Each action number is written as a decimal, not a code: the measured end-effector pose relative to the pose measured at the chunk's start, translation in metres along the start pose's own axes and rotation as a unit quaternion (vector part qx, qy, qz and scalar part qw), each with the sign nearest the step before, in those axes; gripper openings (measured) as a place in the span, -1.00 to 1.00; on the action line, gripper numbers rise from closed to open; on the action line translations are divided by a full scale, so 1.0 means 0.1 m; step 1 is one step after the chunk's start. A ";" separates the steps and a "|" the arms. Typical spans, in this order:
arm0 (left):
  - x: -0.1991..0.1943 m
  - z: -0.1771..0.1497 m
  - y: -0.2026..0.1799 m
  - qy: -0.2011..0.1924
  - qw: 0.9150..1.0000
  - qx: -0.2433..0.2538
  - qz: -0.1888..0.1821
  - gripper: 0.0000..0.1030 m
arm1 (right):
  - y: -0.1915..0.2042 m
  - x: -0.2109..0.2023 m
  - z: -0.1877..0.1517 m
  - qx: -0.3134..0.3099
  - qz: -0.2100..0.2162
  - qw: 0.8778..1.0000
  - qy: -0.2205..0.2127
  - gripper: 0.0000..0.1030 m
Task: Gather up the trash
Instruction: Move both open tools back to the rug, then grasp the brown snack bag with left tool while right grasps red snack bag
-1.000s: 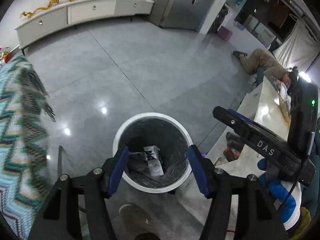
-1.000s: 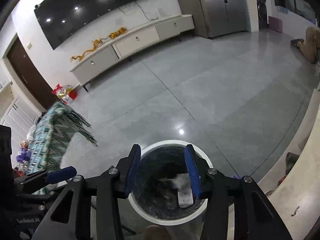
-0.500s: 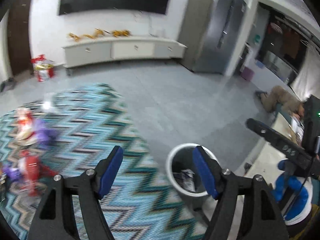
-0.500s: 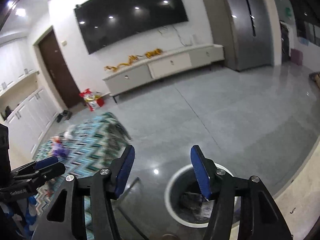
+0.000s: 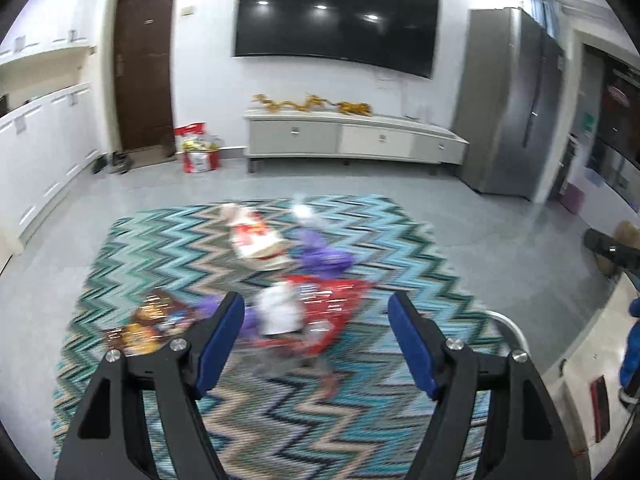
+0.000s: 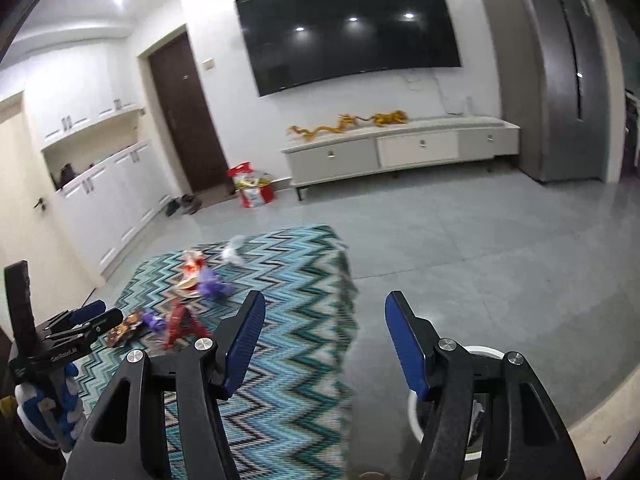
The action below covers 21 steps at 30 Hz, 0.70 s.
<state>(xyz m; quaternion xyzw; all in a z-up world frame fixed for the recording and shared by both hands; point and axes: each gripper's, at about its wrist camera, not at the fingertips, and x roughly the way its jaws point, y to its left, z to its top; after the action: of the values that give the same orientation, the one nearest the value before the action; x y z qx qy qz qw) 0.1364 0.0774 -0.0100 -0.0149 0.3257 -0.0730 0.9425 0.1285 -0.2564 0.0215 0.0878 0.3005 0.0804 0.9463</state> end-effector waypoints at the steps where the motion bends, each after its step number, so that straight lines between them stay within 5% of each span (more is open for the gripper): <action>1: -0.02 -0.02 0.13 -0.001 1.000 -0.006 0.009 0.45 | 0.10 0.02 0.01 -0.006 0.008 1.000 0.003 0.20; 10: -0.05 -0.22 1.15 -0.004 0.995 -0.071 0.065 0.51 | 0.79 0.41 0.01 -0.050 0.051 0.997 0.037 0.30; 21: 0.47 -0.43 1.45 0.040 0.994 -0.062 0.086 0.54 | 1.45 1.35 -0.20 -0.068 0.112 0.982 0.133 0.33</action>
<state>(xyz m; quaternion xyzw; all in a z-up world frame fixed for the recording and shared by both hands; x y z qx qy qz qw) 0.1650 0.2150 -0.0839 -0.0426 0.3675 0.0280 0.9286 0.2115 -0.0853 -0.0381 0.0451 0.4054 0.2169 0.8869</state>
